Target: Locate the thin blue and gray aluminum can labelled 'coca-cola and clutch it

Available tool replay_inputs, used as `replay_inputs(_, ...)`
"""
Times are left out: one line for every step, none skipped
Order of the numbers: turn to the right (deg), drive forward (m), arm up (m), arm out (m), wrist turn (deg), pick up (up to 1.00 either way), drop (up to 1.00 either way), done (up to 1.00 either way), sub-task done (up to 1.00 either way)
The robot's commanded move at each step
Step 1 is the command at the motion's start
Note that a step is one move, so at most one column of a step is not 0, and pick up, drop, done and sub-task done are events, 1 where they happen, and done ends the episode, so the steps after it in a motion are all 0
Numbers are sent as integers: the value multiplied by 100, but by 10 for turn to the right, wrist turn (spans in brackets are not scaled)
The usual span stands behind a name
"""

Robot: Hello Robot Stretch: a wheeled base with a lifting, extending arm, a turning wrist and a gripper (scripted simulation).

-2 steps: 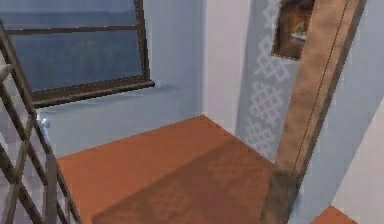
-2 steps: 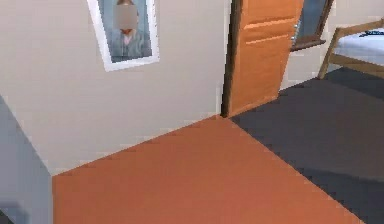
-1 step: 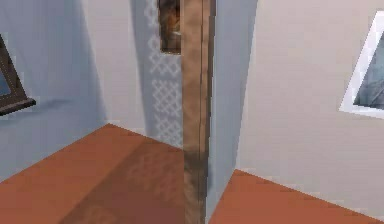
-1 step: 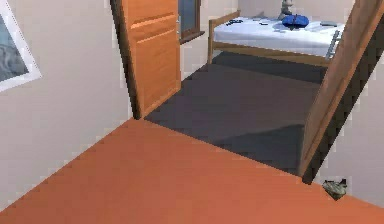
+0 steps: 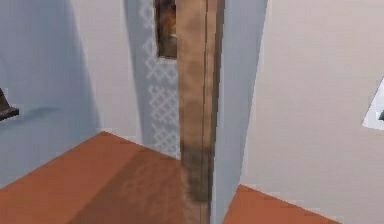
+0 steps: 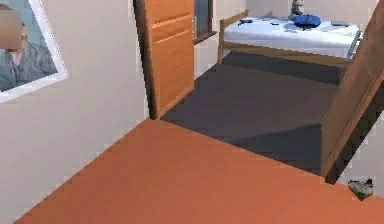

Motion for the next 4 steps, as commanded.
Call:
replay_inputs(-150, 0, 0, 0, 0, 0, 0, 0, 0)
replay_inputs(0, 20, 0, 0, 0, 0, 0, 0, 0)
replay_inputs(-450, 0, 0, 0, 0, 0, 0, 0, 0)
replay_inputs(-60, 0, 0, 0, 0, 0, 0, 0, 0)
